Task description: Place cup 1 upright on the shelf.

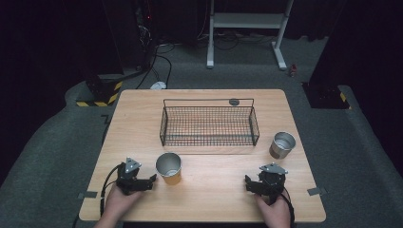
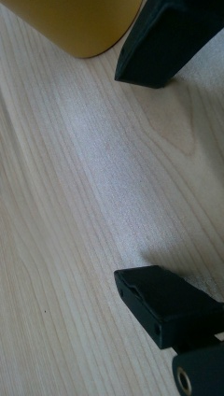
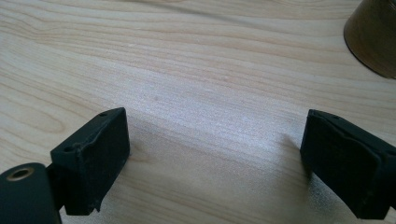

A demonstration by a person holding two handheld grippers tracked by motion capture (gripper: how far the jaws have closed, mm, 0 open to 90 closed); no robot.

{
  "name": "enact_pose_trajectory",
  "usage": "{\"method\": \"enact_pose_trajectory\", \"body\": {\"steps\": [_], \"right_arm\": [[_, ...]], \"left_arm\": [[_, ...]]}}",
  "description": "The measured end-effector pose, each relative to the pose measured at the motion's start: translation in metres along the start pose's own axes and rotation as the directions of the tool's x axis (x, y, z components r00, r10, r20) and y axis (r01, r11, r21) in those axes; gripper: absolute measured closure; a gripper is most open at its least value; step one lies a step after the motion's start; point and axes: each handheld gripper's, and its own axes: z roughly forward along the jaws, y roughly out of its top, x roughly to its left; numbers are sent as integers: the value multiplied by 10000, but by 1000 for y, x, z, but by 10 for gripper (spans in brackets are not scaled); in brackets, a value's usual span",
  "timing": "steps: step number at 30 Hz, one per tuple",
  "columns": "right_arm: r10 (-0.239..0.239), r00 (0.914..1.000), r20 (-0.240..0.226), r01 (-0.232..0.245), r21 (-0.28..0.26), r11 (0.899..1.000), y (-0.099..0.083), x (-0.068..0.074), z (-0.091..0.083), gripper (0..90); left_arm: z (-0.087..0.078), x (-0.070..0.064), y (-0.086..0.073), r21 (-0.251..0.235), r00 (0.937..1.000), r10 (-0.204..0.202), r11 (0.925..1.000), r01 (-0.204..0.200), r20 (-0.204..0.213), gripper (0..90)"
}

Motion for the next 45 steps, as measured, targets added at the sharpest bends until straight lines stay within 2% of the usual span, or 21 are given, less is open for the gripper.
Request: {"method": "enact_pose_trajectory", "body": {"steps": [11, 20, 25, 29, 35, 41, 45], "right_arm": [[-12, 10000, -21, 12, -11, 10000, -1, 3, -1, 82], [-32, 10000, -31, 32, -15, 10000, -1, 2, -1, 82], [-47, 10000, -47, 47, -24, 10000, -1, 3, -1, 82], [-49, 10000, -55, 49, -13, 10000, -1, 3, -1, 82], [-45, 10000, -48, 45, -22, 10000, -1, 3, -1, 82], [-49, 10000, -48, 49, -24, 10000, -1, 3, -1, 82], [-47, 10000, -48, 47, -23, 10000, -1, 3, -1, 82]], "left_arm": [[0, 1, 0, -20, 10000, 9, 10000, -9, 12, 64], [-2, 3, 1, 118, 10000, -43, 9999, 43, -21, 102], [-4, 4, 2, 178, 9999, 78, 9998, -76, -122, 102], [-6, 5, 2, 181, 10000, -13, 9998, 12, 42, 98], [-10, 7, 4, -79, 9982, -405, 9991, 409, 447, 98], [-14, 5, 6, -194, 9976, -372, 9991, 384, 585, 97], [-21, 4, 9, -575, 9971, -259, 9979, 301, 715, 96]]}}
